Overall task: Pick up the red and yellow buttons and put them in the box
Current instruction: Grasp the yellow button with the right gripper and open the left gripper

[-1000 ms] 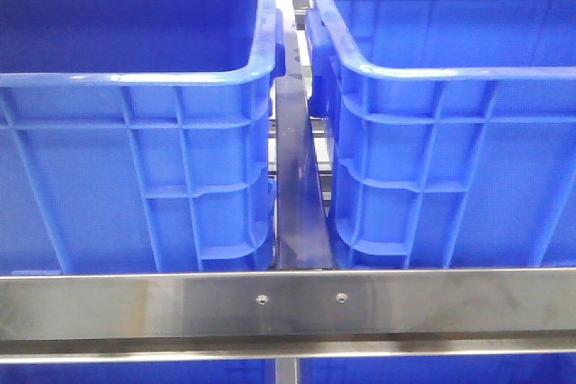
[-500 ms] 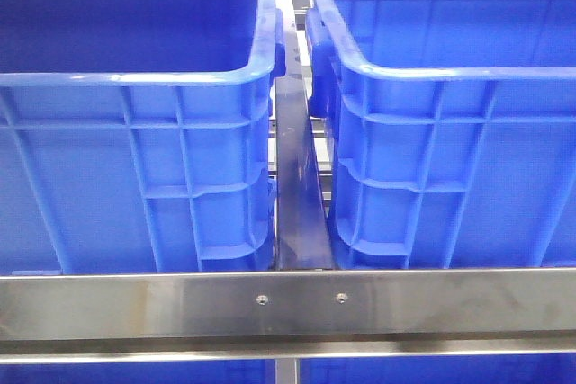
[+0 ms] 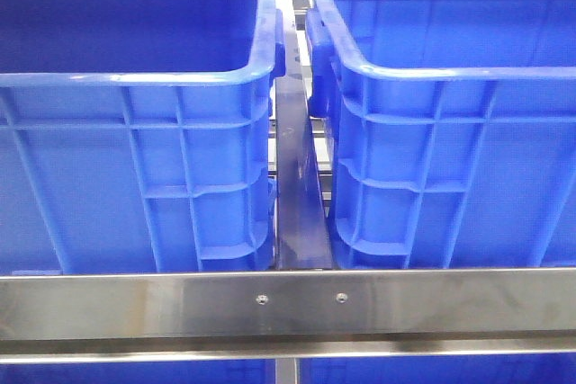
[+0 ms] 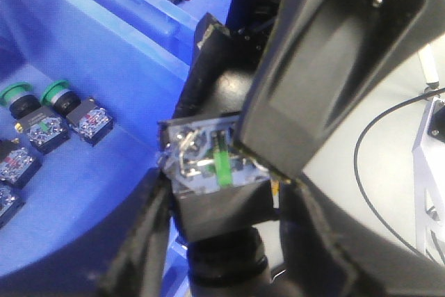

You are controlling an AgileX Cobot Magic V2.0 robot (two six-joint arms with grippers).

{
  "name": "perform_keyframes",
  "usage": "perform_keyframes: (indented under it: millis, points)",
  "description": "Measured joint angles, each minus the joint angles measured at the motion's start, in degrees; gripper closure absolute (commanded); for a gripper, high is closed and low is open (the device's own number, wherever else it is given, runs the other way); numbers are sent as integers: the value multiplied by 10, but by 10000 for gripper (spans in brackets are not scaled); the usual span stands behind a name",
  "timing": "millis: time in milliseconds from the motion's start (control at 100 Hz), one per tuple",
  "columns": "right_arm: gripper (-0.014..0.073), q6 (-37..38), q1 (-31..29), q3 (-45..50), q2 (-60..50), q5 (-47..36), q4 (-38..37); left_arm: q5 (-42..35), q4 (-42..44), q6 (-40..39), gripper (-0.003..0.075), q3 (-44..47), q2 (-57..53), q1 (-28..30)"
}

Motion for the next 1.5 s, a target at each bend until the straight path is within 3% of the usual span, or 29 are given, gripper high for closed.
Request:
perform_keyframes:
  millis: [430,680,780,890,1000,1050,1310,1500]
  points:
    - [443,2,0,0,0,0,3,0,0,1,739,0,0,0]
    - [474,4,0,0,0,0,3,0,0,1,727,0,0,0]
    - [474,4,0,0,0,0,3,0,0,1,633,0,0,0]
    - [474,4,0,0,0,0,4,0,0,3,395,0,0,0]
    - [474,4,0,0,0,0,4,0,0,4,209,0,0,0]
    - [474,3,0,0,0,0,4,0,0,4,181,0,-1,0]
    - [474,-1,0,0,0,-13,4,-22,8,-6,184,0,-42,0]
    - [474,-8,-11,0,0,-25,4,-70,58,-66,184,0,-90,0]
